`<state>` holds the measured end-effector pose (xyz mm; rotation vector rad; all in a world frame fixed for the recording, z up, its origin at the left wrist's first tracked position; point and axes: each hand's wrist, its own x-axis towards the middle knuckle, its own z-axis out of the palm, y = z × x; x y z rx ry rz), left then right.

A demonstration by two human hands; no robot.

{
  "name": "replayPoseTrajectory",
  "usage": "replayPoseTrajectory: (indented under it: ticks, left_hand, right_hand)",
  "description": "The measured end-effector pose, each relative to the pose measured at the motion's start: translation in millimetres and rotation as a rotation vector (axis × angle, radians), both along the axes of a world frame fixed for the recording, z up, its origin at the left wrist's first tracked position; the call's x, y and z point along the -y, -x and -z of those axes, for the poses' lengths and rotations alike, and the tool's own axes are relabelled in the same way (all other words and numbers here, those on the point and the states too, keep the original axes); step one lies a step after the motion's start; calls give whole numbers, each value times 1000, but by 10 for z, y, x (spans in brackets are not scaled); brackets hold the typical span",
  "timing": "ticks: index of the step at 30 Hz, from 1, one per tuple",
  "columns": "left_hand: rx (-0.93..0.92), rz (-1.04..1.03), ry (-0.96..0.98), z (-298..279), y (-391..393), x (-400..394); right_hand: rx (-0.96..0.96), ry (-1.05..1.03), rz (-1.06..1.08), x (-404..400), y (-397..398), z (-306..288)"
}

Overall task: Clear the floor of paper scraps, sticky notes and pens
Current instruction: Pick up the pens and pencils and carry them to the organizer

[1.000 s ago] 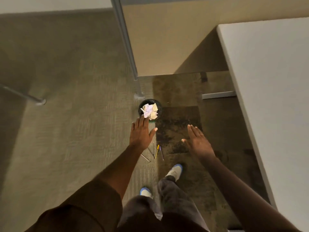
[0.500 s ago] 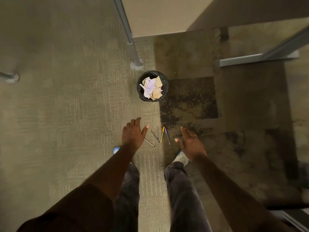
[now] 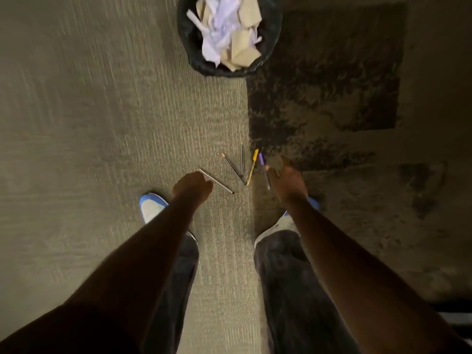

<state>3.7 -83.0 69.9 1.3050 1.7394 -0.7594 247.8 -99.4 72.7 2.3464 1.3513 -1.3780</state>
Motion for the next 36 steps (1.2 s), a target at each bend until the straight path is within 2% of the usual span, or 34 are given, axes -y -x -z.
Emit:
replayPoseTrajectory:
  ticks: [3, 6, 11, 16, 19, 26, 29, 33, 36]
  left_hand:
    - [-17, -150, 86, 571, 80, 190]
    - [-21, -336, 114, 1018, 97, 300]
    - [-32, -505, -34, 1490, 0, 404]
    - [-69, -505, -175, 1719, -123, 461]
    - [-9, -505, -280, 1729, -167, 490]
    - [129, -278, -411, 1706, -289, 360]
    - [123, -290, -420, 1749, -375, 231]
    - [24, -329, -354, 1803, -495, 152]
    - [-12, -302, -354, 1837, -535, 172]
  right_hand:
    - [32, -19, -18, 44, 66, 542]
    - [90, 46, -29, 51, 137, 989]
    - [173, 79, -29, 92, 311, 1427]
    - [278, 10, -195, 187, 497, 1654]
    - [256, -32, -191, 255, 471, 1704]
    - [231, -51, -194, 213, 385, 1703]
    - [268, -37, -205, 159, 379, 1727]
    - [274, -30, -312, 142, 363, 1759]
    - [249, -162, -320, 104, 338, 1768]
